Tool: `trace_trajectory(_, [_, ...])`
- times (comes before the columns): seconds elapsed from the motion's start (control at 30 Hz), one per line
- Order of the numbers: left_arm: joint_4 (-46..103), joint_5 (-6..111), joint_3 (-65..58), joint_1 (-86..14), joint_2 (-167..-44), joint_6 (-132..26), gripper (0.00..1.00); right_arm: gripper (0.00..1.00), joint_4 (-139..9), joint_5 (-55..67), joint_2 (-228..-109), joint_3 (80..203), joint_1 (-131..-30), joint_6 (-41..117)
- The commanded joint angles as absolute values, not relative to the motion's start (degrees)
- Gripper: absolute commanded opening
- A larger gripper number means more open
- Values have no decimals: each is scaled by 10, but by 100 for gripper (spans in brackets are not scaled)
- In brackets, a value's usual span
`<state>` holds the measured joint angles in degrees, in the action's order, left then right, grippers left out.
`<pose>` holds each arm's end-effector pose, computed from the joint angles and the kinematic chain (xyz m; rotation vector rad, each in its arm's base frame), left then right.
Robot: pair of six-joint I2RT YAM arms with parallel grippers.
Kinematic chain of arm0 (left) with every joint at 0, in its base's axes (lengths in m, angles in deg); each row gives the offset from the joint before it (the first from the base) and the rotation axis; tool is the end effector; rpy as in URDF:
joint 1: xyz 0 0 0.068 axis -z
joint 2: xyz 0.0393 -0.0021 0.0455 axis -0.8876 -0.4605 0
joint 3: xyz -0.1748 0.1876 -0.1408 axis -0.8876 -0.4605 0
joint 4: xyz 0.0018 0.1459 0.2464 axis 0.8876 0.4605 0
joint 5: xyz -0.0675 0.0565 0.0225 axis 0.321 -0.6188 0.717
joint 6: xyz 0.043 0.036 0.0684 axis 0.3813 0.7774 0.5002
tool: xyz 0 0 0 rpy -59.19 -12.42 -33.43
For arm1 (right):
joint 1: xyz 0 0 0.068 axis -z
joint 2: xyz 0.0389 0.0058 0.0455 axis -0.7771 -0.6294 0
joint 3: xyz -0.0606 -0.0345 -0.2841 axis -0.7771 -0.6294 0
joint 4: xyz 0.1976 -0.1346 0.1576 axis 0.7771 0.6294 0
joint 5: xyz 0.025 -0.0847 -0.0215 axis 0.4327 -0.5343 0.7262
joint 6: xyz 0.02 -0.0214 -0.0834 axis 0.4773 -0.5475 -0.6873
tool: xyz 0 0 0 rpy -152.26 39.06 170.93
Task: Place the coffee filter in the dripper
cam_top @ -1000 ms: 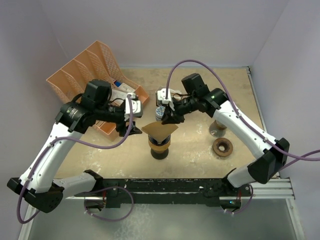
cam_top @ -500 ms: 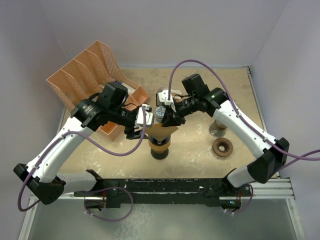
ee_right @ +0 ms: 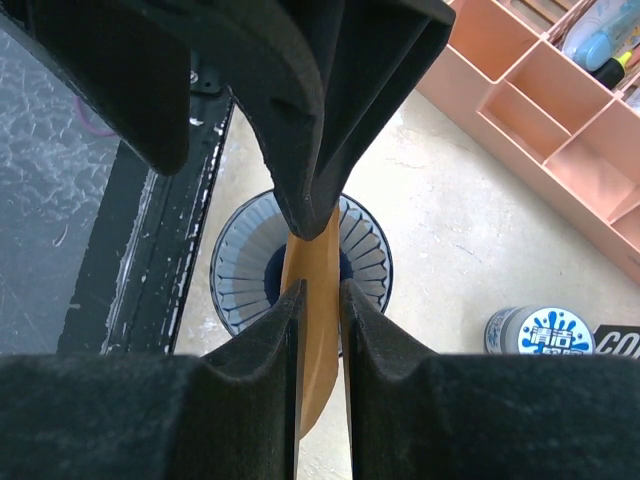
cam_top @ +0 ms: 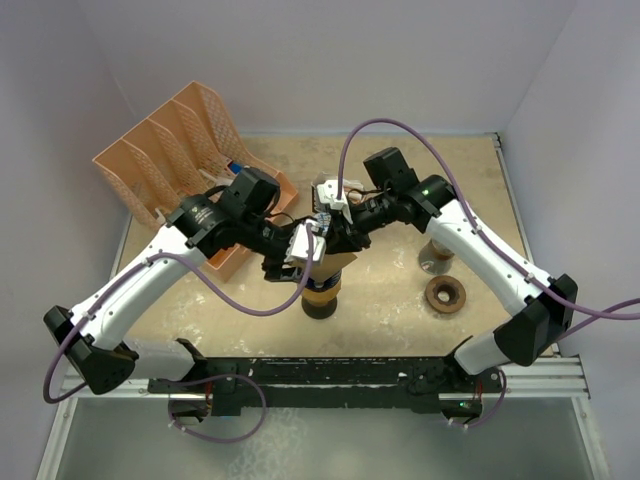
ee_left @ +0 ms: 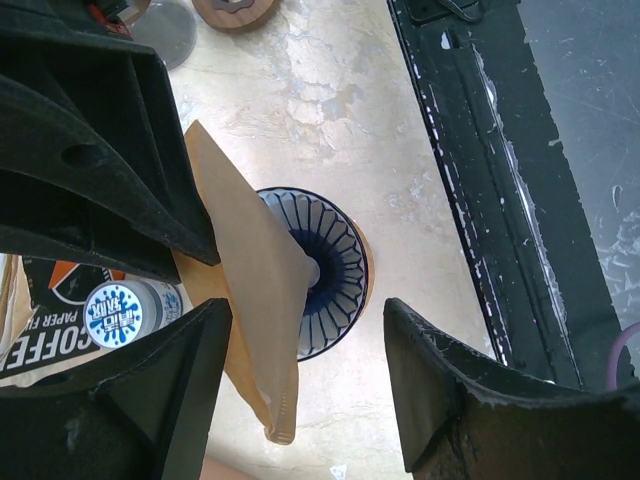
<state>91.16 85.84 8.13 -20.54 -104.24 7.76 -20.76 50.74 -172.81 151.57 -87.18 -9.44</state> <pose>0.1771 -0.2300 0.3855 1.8657 1.3937 -0.8265 0.2491 0.2592 0.3760 -1.6665 1.3871 1.0046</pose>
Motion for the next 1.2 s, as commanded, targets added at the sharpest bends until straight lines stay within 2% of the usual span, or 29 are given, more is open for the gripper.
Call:
trace_trajectory(0.0, [903, 859, 103, -198, -1047, 98, 61, 23, -199, 531, -1726, 1522, -868, -103])
trace_trajectory(0.3, [904, 896, 63, -191, -1039, 94, 56, 23, -228, 488, -1721, 1513, -859, -80])
trace_trajectory(0.7, [853, 925, 10, -182, -1035, 59, 55, 35, -244, 442, -1741, 1510, -858, -63])
trace_trajectory(0.87, [833, 922, -10, -177, -1028, 46, 55, 44, -252, 429, -1751, 1500, -859, -60])
trace_trajectory(1.17, [799, 936, -53, -174, -1019, 17, 55, 51, -255, 430, -1756, 1483, -858, -64])
